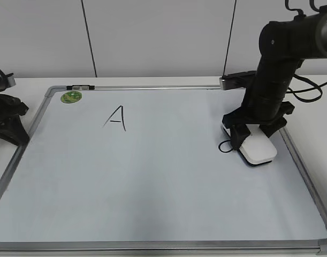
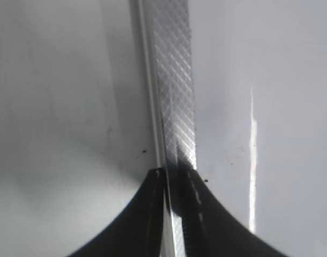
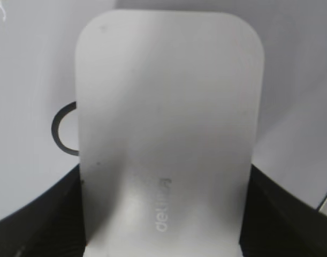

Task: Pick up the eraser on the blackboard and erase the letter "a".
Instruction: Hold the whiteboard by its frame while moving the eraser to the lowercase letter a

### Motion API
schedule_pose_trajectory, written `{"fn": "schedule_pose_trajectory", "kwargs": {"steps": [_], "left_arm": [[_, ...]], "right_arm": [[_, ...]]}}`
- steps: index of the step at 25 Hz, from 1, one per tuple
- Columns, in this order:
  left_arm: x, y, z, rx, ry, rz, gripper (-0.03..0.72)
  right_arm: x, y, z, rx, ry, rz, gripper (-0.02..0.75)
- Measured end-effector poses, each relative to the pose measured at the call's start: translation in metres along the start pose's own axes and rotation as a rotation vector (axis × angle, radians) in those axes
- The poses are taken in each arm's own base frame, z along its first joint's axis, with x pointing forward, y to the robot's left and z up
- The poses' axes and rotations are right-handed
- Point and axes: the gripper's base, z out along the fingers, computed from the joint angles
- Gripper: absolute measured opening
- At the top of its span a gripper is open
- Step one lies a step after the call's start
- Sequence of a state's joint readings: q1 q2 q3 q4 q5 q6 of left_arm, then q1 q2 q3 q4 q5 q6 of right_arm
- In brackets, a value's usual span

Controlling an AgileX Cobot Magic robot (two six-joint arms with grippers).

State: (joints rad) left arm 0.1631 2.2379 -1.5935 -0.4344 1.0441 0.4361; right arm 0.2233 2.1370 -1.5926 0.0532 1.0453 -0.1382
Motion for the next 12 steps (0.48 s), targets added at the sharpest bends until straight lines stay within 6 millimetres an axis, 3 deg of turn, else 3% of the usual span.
{"fn": "schedule_pose_trajectory", "kwargs": {"steps": [12], "left_arm": [[0.0, 0.0, 0.0, 0.0, 0.0, 0.0, 0.062]], "right_arm": [[-0.003, 0.0, 0.013, -0.026, 0.033, -0.022, 0.536]]}}
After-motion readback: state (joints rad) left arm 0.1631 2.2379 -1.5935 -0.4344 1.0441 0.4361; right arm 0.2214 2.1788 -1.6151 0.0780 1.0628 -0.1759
